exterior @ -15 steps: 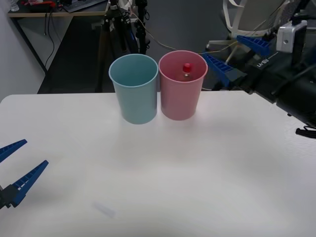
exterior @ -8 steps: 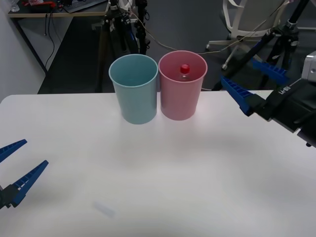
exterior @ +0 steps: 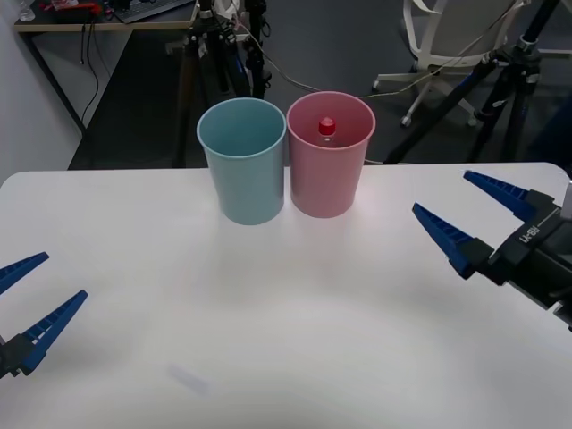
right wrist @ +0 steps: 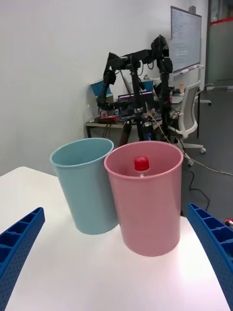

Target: Grasp the object on the table and drop it into the matching bin: aluminum can to the light blue bin, PET bottle to the pink bin.

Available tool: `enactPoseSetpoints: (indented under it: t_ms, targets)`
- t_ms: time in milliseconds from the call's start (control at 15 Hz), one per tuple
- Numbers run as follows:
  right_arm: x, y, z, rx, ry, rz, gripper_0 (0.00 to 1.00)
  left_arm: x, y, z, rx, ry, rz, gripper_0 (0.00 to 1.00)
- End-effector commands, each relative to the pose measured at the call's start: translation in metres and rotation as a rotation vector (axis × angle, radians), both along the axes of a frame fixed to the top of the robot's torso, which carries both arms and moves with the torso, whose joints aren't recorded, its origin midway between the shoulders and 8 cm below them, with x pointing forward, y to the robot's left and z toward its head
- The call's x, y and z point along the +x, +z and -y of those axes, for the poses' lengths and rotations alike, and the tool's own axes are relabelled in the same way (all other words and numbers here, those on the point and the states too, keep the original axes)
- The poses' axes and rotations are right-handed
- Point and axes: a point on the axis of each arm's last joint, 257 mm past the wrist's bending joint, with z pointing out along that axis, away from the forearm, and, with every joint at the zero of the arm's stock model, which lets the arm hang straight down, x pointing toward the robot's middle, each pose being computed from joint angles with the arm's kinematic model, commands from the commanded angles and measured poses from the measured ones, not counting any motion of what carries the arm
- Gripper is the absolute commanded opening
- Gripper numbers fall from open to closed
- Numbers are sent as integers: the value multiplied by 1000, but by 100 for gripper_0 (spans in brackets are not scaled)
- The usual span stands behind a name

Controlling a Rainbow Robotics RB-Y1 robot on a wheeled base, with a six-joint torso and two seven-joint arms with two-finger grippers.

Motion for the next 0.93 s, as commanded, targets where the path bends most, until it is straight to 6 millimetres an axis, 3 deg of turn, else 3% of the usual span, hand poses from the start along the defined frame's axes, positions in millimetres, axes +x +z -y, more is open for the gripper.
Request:
enactPoseSetpoints:
  t_ms: [67,667,933]
  targets:
    - [-15,-25,10,-30,-3,-14,100,0,0,0,0,0,0,100]
    - [-50,-76,15,-89,72,-40,100,0,0,0,0,0,0,100]
    - [-54,-81,15,-99,75,-45,100,0,0,0,0,0,0,100]
